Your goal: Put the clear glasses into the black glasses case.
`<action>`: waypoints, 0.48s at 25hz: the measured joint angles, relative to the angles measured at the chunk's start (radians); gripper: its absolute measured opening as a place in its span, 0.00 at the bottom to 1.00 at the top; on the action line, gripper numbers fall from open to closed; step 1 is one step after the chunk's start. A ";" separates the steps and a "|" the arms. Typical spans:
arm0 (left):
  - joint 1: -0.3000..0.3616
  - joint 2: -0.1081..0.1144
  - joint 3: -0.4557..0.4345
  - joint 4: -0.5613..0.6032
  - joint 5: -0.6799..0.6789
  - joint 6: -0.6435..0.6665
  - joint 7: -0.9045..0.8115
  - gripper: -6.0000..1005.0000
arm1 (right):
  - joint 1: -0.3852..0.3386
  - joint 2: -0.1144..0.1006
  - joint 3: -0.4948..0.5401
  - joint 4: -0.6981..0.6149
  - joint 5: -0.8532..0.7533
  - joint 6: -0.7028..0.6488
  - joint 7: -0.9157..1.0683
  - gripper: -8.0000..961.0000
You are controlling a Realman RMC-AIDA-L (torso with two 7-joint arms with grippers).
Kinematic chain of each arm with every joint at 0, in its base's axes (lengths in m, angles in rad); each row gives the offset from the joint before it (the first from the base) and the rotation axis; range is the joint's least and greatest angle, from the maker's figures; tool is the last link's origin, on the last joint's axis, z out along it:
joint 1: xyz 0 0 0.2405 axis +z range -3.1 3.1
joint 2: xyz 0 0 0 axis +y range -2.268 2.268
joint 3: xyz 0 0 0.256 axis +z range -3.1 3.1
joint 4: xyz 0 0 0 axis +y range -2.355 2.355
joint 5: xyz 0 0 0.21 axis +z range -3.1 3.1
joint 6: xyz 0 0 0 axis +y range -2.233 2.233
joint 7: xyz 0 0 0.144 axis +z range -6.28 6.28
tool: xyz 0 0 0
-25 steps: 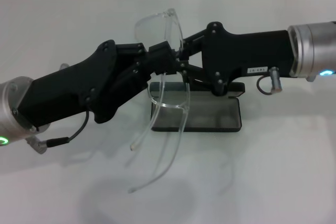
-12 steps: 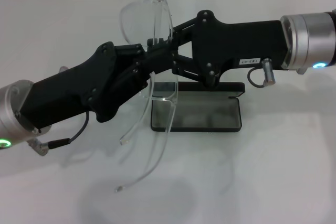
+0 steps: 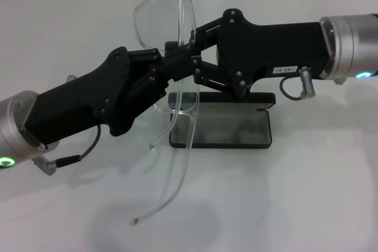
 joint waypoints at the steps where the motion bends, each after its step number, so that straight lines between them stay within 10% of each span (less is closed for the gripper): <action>1: 0.000 0.000 0.000 0.000 0.000 -0.001 0.000 0.06 | 0.000 0.000 -0.002 0.000 0.003 -0.002 -0.001 0.12; 12: 0.000 0.000 0.003 -0.005 0.000 -0.013 0.009 0.06 | 0.000 0.000 -0.012 0.000 0.018 -0.024 -0.012 0.12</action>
